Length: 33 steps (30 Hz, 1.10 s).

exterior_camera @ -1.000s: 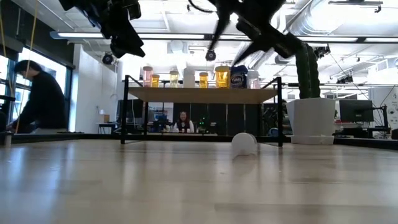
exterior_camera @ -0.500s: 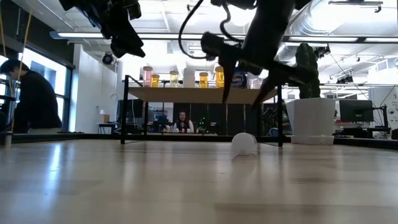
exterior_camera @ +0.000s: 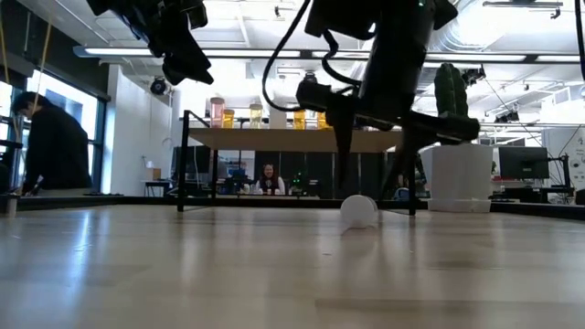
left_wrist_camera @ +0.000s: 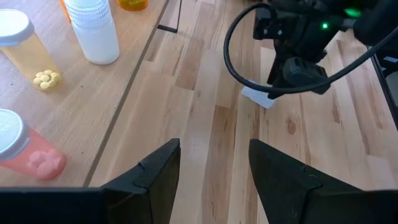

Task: Pick and place medicine bottles onto shelf by color
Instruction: Put the transparent pill bottle on the shelf

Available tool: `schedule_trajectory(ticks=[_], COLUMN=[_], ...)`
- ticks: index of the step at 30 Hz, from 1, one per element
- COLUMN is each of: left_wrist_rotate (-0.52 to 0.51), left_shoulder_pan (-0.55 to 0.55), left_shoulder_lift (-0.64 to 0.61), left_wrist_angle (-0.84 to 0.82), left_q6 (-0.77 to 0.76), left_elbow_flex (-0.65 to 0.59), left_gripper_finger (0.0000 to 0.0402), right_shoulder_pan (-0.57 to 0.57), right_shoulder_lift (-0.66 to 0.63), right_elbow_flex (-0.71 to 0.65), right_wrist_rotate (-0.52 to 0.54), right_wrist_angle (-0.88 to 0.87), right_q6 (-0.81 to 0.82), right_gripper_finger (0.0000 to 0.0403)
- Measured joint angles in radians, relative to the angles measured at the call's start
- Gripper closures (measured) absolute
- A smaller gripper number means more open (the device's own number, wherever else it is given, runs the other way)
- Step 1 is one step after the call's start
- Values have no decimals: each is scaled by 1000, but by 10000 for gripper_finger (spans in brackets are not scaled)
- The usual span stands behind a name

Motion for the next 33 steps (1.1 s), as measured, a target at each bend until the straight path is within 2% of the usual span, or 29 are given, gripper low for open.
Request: schedule_trajectory(ticks=[13, 20, 23, 33], left_wrist_rotate=[0, 0, 5, 23], left_shoulder_pan=[0, 0, 5, 56], left_shoulder_lift=[0, 0, 0, -15], left_wrist_angle=[0, -1, -7, -82], left_q6=[1, 9, -8, -7], left_elbow_flex=[0, 0, 0, 0], left_gripper_finger=[220, 220, 220, 220], right_shoulder_pan=[9, 9, 10, 27], right_shoulder_lift=[91, 92, 90, 87], right_elbow_flex=[0, 0, 1, 126], right_wrist_rotate=[-8, -11, -11, 17], right_wrist_angle=[24, 25, 28, 4], right_q6=[26, -23, -70, -292], right_gripper_finger=[205, 268, 283, 269])
